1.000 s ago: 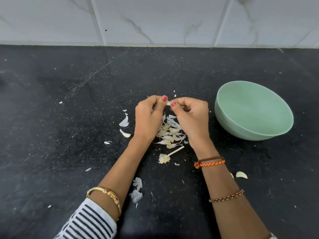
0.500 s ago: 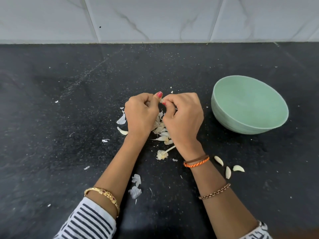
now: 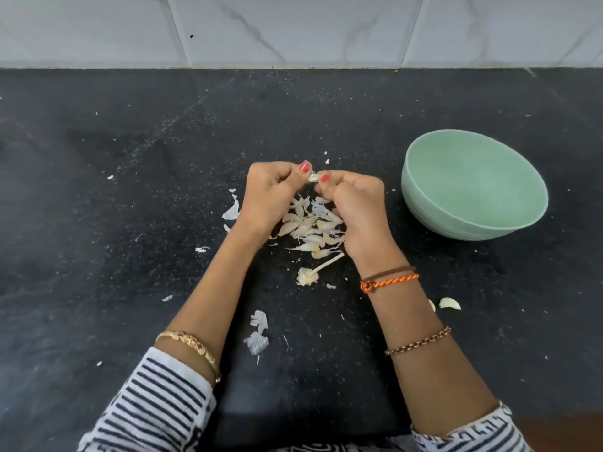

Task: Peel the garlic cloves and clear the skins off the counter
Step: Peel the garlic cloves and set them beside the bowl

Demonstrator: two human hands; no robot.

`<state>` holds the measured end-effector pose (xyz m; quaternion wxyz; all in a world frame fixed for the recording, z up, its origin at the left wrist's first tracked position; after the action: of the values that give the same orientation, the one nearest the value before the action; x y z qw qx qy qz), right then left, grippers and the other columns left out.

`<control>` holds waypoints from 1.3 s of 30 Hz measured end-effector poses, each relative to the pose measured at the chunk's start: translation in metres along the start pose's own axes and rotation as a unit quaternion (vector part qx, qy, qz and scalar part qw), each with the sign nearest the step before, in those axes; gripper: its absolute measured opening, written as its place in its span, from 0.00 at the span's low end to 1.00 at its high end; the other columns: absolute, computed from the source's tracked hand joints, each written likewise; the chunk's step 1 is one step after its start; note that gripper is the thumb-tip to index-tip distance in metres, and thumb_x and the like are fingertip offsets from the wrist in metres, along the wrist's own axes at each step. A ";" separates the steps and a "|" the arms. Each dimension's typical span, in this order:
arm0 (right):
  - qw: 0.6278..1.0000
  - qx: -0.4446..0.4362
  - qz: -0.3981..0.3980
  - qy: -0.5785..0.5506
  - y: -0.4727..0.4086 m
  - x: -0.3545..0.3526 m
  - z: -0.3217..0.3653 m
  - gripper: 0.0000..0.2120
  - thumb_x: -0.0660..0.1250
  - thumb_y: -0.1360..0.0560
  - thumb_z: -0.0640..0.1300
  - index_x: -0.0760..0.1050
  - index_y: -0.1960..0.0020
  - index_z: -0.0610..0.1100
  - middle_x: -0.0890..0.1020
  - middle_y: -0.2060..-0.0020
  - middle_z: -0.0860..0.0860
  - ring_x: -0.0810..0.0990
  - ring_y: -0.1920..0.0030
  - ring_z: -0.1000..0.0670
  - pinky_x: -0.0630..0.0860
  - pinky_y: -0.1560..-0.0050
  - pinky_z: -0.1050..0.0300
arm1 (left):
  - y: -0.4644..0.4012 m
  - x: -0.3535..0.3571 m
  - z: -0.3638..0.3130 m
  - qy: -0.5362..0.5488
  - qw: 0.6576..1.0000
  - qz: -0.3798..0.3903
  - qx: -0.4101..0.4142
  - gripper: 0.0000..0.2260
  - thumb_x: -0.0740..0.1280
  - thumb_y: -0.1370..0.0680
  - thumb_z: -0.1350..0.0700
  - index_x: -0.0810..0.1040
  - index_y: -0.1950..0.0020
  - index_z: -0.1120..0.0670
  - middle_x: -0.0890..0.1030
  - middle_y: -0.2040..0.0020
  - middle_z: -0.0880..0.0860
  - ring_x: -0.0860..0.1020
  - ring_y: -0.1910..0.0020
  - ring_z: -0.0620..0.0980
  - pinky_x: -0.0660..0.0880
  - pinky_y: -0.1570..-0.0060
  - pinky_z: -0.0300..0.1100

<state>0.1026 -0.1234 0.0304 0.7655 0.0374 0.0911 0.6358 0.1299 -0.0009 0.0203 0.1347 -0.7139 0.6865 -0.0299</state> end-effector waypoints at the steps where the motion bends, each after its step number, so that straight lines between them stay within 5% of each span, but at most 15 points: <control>1: 0.998 -0.029 -0.025 0.045 -0.001 -0.002 0.001 0.07 0.66 0.26 0.36 0.80 0.60 0.45 0.79 0.68 0.56 0.77 0.66 0.62 0.71 0.66 0.73 | 0.000 -0.001 -0.001 -0.055 0.998 -0.011 0.015 0.21 0.65 0.23 0.54 0.70 0.74 0.62 0.67 0.79 0.47 0.61 0.76 0.45 0.60 0.74 0.37; 5: 0.936 -0.210 -0.125 0.254 0.010 0.002 0.016 0.05 0.68 0.28 0.39 0.82 0.58 0.45 0.79 0.68 0.56 0.78 0.60 0.52 0.71 0.60 0.60 | 0.006 -0.005 -0.006 -0.207 0.971 -0.114 0.045 0.18 0.65 0.24 0.51 0.75 0.70 0.61 0.65 0.78 0.45 0.62 0.77 0.45 0.59 0.74 0.34; 8: 0.914 -0.280 -0.132 0.261 0.018 0.013 0.019 0.04 0.68 0.28 0.39 0.82 0.59 0.45 0.83 0.63 0.53 0.74 0.59 0.52 0.64 0.63 0.69 | 0.006 -0.012 -0.004 -0.216 0.965 -0.149 0.024 0.18 0.65 0.22 0.53 0.73 0.69 0.61 0.67 0.77 0.47 0.62 0.76 0.45 0.62 0.72 0.39; 11: 0.925 -0.281 -0.128 0.222 0.014 0.012 0.018 0.04 0.69 0.29 0.39 0.82 0.58 0.45 0.83 0.62 0.55 0.78 0.57 0.51 0.65 0.58 0.71 | 0.003 -0.016 -0.002 -0.137 0.978 -0.155 0.024 0.21 0.61 0.24 0.49 0.69 0.73 0.60 0.65 0.77 0.49 0.62 0.74 0.48 0.62 0.70 0.43; 13: 0.931 -0.276 -0.162 0.175 0.010 -0.002 0.019 0.05 0.70 0.30 0.37 0.82 0.56 0.45 0.81 0.64 0.57 0.80 0.58 0.51 0.73 0.54 0.63 | 0.004 -0.015 -0.001 -0.115 0.981 -0.157 0.022 0.23 0.60 0.26 0.48 0.71 0.71 0.66 0.62 0.77 0.48 0.60 0.74 0.45 0.61 0.70 0.43; 19: 0.945 -0.238 -0.138 0.174 0.002 -0.010 0.013 0.07 0.73 0.30 0.48 0.80 0.63 0.46 0.79 0.71 0.58 0.77 0.68 0.60 0.74 0.63 0.63 | 0.003 -0.010 0.006 -0.081 0.987 -0.139 0.019 0.21 0.64 0.22 0.52 0.64 0.73 0.59 0.60 0.80 0.43 0.58 0.78 0.42 0.58 0.74 0.36; 23: 0.951 -0.244 -0.064 0.182 0.000 -0.002 0.015 0.07 0.71 0.28 0.42 0.82 0.51 0.44 0.84 0.59 0.54 0.80 0.57 0.59 0.77 0.52 0.59 | 0.003 -0.006 0.008 -0.071 0.989 -0.129 0.017 0.22 0.64 0.22 0.53 0.68 0.70 0.66 0.61 0.78 0.43 0.59 0.77 0.42 0.59 0.74 0.35; 31: 0.975 -0.184 -0.032 0.122 -0.007 -0.008 0.009 0.10 0.70 0.29 0.36 0.81 0.61 0.50 0.80 0.67 0.59 0.80 0.63 0.60 0.77 0.56 0.65 | 0.001 0.007 0.011 0.034 0.998 -0.056 -0.020 0.24 0.63 0.21 0.56 0.62 0.77 0.55 0.61 0.78 0.45 0.57 0.75 0.42 0.58 0.72 0.36; 33: 0.941 -0.280 -0.077 0.175 0.001 -0.009 0.020 0.09 0.70 0.29 0.36 0.81 0.63 0.50 0.81 0.67 0.59 0.79 0.63 0.57 0.72 0.58 0.68 | 0.001 0.006 0.006 0.049 0.998 -0.045 -0.011 0.22 0.63 0.23 0.53 0.66 0.75 0.60 0.62 0.76 0.51 0.58 0.74 0.44 0.58 0.73 0.36; 37: 0.785 -0.496 -0.180 0.324 0.023 0.005 0.035 0.07 0.65 0.30 0.40 0.80 0.65 0.44 0.81 0.70 0.52 0.76 0.61 0.50 0.62 0.62 0.60 | -0.001 -0.002 0.002 0.031 0.997 -0.075 0.016 0.23 0.63 0.26 0.50 0.71 0.71 0.69 0.65 0.74 0.55 0.61 0.73 0.49 0.59 0.72 0.41; 39: 0.768 -0.510 -0.190 0.338 0.025 0.006 0.033 0.07 0.65 0.31 0.40 0.80 0.65 0.44 0.81 0.70 0.52 0.76 0.60 0.50 0.61 0.62 0.60 | 0.000 -0.003 0.005 0.017 0.996 -0.085 0.013 0.26 0.63 0.26 0.48 0.71 0.68 0.73 0.68 0.74 0.63 0.62 0.71 0.52 0.60 0.72 0.47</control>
<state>0.0861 -0.1108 0.0664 0.6968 -0.5938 0.0116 0.4021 0.1311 0.0023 0.0163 0.1288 -0.7674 0.6250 -0.0621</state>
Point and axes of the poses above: each hand's wrist, its own y-axis away from the middle knuckle, its own x-axis out of the palm, z = x × y, the point moved 6 cm from there along -y, towards the middle knuckle
